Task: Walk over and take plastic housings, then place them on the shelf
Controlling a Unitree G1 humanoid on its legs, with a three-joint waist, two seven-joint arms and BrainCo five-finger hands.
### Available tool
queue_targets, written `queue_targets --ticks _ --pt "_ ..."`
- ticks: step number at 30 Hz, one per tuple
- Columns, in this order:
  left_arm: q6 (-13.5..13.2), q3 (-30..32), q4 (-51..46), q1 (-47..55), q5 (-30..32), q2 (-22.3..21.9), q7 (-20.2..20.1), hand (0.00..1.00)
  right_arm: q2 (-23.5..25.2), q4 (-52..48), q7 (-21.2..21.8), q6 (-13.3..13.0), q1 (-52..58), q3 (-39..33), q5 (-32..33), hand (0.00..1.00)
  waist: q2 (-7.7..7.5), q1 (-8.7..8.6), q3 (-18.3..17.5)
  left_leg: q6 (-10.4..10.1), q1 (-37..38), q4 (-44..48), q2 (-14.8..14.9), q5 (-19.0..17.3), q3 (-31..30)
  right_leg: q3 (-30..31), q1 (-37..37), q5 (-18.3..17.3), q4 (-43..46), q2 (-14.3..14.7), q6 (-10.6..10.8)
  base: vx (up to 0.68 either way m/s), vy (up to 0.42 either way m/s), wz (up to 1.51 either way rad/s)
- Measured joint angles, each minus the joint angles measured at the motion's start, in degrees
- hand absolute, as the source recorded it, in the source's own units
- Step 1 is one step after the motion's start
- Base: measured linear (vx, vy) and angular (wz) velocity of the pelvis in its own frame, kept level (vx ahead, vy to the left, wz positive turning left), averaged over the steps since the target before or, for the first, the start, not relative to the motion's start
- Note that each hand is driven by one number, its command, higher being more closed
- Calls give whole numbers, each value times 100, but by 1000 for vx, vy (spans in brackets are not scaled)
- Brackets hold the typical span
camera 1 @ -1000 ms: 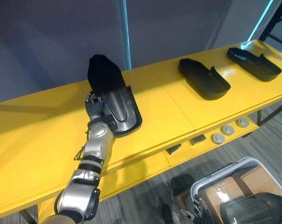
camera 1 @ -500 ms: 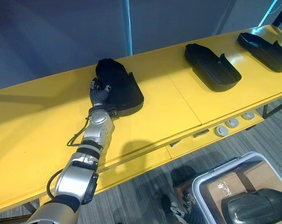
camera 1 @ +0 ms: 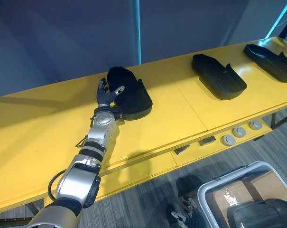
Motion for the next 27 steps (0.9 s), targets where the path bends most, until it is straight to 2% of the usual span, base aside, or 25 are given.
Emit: queue_targets --ticks 2,4,5,6,8,9,10,11,12,13,14,15,16,17,18,19,20,21,22,23,24,26,27 --pt "83 250 -862 329 602 -144 244 0 18 107 -1 0 -59 -52 0 0 1 48 -35 0 147 -42 3 1 -20 -28 145 -33 -2 10 18 -5 3 8" --pt "275 651 -2295 1094 1650 -501 656 0 25 206 -2 0 -68 -143 -1 0 -1 101 -206 0 315 -114 4 0 -76 -95 314 -95 -2 33 45 33 5 12" --pt "334 713 -2670 1361 1944 -607 774 0 25 240 -3 -1 -66 -191 -6 0 1 127 -278 0 340 -122 5 -2 -82 -105 339 -114 -2 36 44 74 22 7" --pt "448 854 -3867 2343 2584 -898 1034 0 42 366 -4 -3 -107 -315 -13 0 6 240 -472 -23 354 -13 21 -76 -80 -89 390 -142 0 60 39 79 23 -1" --pt "462 962 -4584 3019 3064 -1115 1160 0 44 365 -19 -11 -130 -406 -25 0 5 341 -482 -25 313 349 54 -280 -87 -13 461 -156 17 81 42 55 28 -14" --pt "444 1050 -5193 3709 3452 -1340 1325 0 23 362 -29 -13 -195 -487 -51 0 12 472 -484 0 165 955 99 -566 -228 102 522 -158 34 120 39 -6 43 -41" --pt "433 1090 -5571 4195 3604 -1487 1417 0 14 345 -41 -15 -274 -545 -123 0 13 599 -486 30 12 1489 103 -754 -578 236 517 -175 110 156 34 -49 55 -74" --pt "278 1038 -5972 4801 3785 -1636 1496 0 -11 267 -92 -24 -387 -560 -199 0 18 741 -488 49 -146 2082 20 -980 -1377 473 467 -215 246 213 59 -75 60 -78" --pt "207 942 -6142 5076 3845 -1684 1521 0 -50 206 -119 -25 -439 -559 -224 0 43 789 -499 17 -186 2302 -27 -1102 -1834 577 424 -242 335 257 80 -134 114 -94" --pt "47 575 -6331 5468 3872 -1754 1514 0 -102 -94 -179 -28 -427 -597 -225 0 138 881 -560 -122 -202 2586 -77 -1393 -2516 785 269 -359 587 375 162 -173 174 -82" --pt "-157 34 -6334 5690 3862 -1848 1272 0 -84 -631 -263 -66 -324 -722 -223 0 236 847 -631 -109 -200 2589 -60 -1764 -2732 899 47 -458 872 481 250 -183 197 -61" --pt "-194 -198 -6310 5692 3862 -1872 1150 0 -78 -869 -275 -97 -272 -776 -223 0 234 793 -633 -60 -198 2514 -59 -1915 -2691 924 -45 -474 962 474 280 -207 227 -37" --pt "-231 -378 -6287 5698 3862 -1861 1020 0 -18 -1020 -299 -113 -260 -790 -222 0 96 794 -610 -34 -203 2550 -140 -1925 -2539 1014 -165 -478 1054 406 290 -259 242 -75" --pt "-327 -759 -6151 5766 3865 -1809 808 0 142 -1659 -303 -127 -27 -750 -224 0 -149 804 -616 34 -238 2675 -279 -1928 -2134 1421 -337 -419 1079 325 371 -328 304 -137" --pt "-390 -972 -5996 5816 3853 -1814 682 0 256 -2187 -345 -157 197 -748 -225 0 -293 801 -672 117 -336 2824 -310 -1971 -1731 1724 -482 -493 926 308 480 -271 263 -147" --pt "-402 -1016 -5972 5835 3852 -1816 652 0 264 -2300 -360 -164 219 -745 -225 0 -305 807 -698 145 -369 2843 -302 -1967 -1609 1782 -530 -577 871 308 540 -238 301 -174" --pt "-464 -1152 -5823 5836 3784 -1817 575 0 246 -2564 -440 -219 209 -758 -222 0 -216 816 -739 291 -433 2800 -124 -1906 -1100 1793 -743 -1082 715 309 563 -210 286 -222" --pt "-544 -1178 -5678 5839 3593 -1824 464 0 264 -2609 -519 -265 105 -749 -224 0 -192 886 -725 342 -423 2695 117 -1835 -490 1178 -1101 -894 874 345 333 -193 270 -254" --pt "-569 -1191 -5587 5845 3508 -1823 430 0 282 -2598 -548 -264 57 -751 -224 0 -204 924 -717 332 -375 2623 232 -1799 -196 688 -1201 -767 1001 343 161 -130 198 -249" --pt "-578 -1242 -5313 5841 3366 -1821 359 0 352 -2571 -624 -266 32 -778 -242 0 -198 948 -712 319 -254 2493 398 -1728 275 -189 -1185 -647 1241 249 -15 -64 119 -198" --pt "-580 -1289 -5099 5850 3231 -1821 309 0 402 -2500 -692 -270 11 -775 -263 0 -181 949 -701 307 -135 2402 493 -1688 582 -575 -1064 -633 1486 134 -73 -47 47 -204" --pt "-580 -1296 -4770 5831 3023 -1820 130 0 447 -2127 -727 -296 -84 -765 -382 0 -178 862 -695 280 -80 2371 627 -1645 1009 -779 -792 -651 2077 -133 -87 -9 -76 -128" --pt "-580 -1301 -4624 5791 2950 -1823 72 0 445 -1817 -742 -294 -139 -791 -443 0 -171 818 -670 218 -122 2383 696 -1610 1196 -789 -596 -1014 2316 -299 -85 -13 -184 -91"
